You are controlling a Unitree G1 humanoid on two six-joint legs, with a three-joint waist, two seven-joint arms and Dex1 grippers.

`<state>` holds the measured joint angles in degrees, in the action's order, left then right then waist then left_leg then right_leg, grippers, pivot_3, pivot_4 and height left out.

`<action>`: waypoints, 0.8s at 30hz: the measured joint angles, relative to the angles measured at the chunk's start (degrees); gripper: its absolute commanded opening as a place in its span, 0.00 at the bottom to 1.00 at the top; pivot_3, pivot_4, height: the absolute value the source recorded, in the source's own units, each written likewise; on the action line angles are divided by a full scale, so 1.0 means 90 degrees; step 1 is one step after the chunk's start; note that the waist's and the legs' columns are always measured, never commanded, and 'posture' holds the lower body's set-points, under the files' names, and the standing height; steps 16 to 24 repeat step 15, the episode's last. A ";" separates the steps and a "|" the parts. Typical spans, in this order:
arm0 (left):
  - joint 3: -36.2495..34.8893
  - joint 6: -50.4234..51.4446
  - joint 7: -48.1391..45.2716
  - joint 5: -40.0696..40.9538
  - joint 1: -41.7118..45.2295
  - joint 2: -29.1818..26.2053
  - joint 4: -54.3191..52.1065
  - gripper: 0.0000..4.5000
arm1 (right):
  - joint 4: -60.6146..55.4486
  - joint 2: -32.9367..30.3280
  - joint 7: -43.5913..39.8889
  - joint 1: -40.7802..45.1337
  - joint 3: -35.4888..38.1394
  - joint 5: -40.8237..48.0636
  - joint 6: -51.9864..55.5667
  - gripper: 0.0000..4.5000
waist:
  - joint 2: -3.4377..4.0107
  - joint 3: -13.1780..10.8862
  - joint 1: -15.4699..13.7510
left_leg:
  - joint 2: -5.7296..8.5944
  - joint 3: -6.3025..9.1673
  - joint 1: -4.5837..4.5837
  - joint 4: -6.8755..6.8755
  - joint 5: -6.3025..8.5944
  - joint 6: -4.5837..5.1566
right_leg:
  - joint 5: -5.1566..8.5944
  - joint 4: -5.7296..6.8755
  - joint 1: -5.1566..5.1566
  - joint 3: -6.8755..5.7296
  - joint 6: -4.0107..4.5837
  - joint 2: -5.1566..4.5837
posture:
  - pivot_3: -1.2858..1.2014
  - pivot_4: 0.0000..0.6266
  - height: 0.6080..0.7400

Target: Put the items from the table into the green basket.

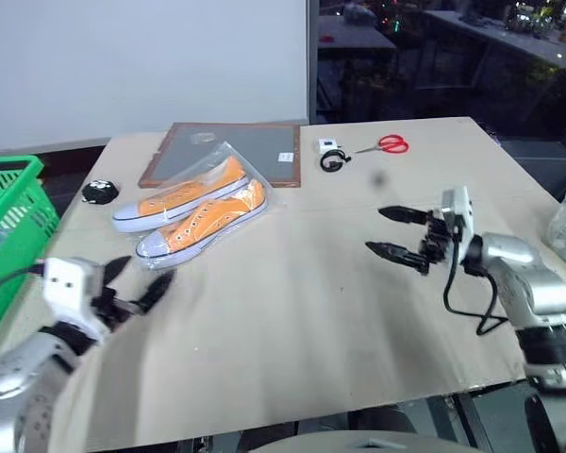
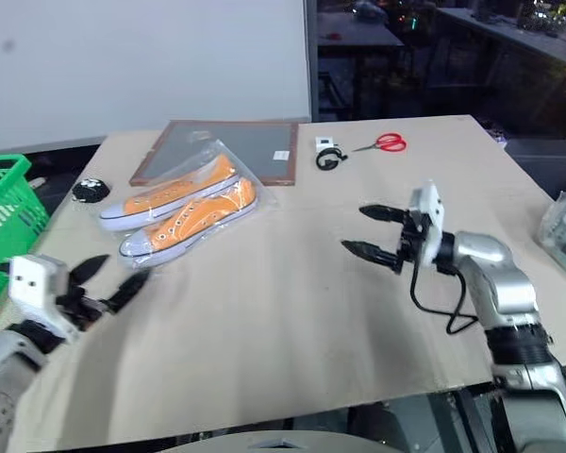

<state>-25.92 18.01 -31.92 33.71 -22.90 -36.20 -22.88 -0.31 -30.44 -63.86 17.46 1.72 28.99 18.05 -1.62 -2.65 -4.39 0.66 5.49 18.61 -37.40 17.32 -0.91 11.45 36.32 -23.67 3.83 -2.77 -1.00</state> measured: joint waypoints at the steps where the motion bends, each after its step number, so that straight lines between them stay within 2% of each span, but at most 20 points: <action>1: 0.0250 0.0035 0.0100 -0.0144 -0.0153 0.0159 -0.0256 0.98 | -0.0061 -0.0024 0.0040 -0.0280 0.0082 -0.0041 -0.0107 1.00 | 0.0010 -0.0004 0.0006 | 0.0000 -0.0003 0.0000 -0.0001 0.0000 0.0000 | 0.0003 0.0000 0.0012 0.0002 0.0002 0.0001 | 0.59 0.02 1.00; 8: 0.1389 0.0313 0.0537 -0.0462 -0.0586 0.0951 -0.1377 0.98 | -0.0152 -0.0258 0.0260 -0.1539 0.0451 -0.0270 -0.0692 1.00 | 0.0035 -0.0026 0.0102 | 0.0003 -0.0039 -0.0019 -0.0014 -0.0001 0.0001 | 0.0004 0.0001 0.0029 0.0035 0.0004 0.0002 | 0.58 0.04 1.00; 10: 0.1653 0.0293 0.0584 -0.0712 -0.0644 0.0983 -0.1448 0.98 | -0.0123 -0.0256 0.0372 -0.1714 0.0493 -0.0359 -0.0849 1.00 | 0.0052 -0.0043 0.0150 | 0.0003 -0.0041 -0.0021 -0.0014 -0.0001 0.0001 | 0.0004 0.0001 0.0029 0.0037 0.0004 0.0003 | 0.58 0.05 1.00; 15: 0.1867 0.0215 0.0648 -0.1240 -0.0724 0.1028 -0.1365 0.98 | -0.0067 -0.0253 0.0462 -0.1909 0.0567 -0.0454 -0.1134 1.00 | 0.0060 -0.0087 0.0240 | 0.0002 -0.0041 -0.0015 -0.0012 -0.0001 0.0002 | 0.0005 -0.0004 0.0027 0.0038 0.0003 0.0004 | 0.58 0.05 1.00; 24: 0.1867 0.0215 0.0648 -0.1240 -0.0724 0.1028 -0.1365 0.98 | -0.0067 -0.0253 0.0462 -0.1909 0.0567 -0.0454 -0.1134 1.00 | 0.0060 -0.0087 0.0240 | 0.0002 -0.0041 -0.0015 -0.0012 -0.0001 0.0002 | 0.0005 -0.0004 0.0027 0.0038 0.0003 0.0004 | 0.58 0.05 1.00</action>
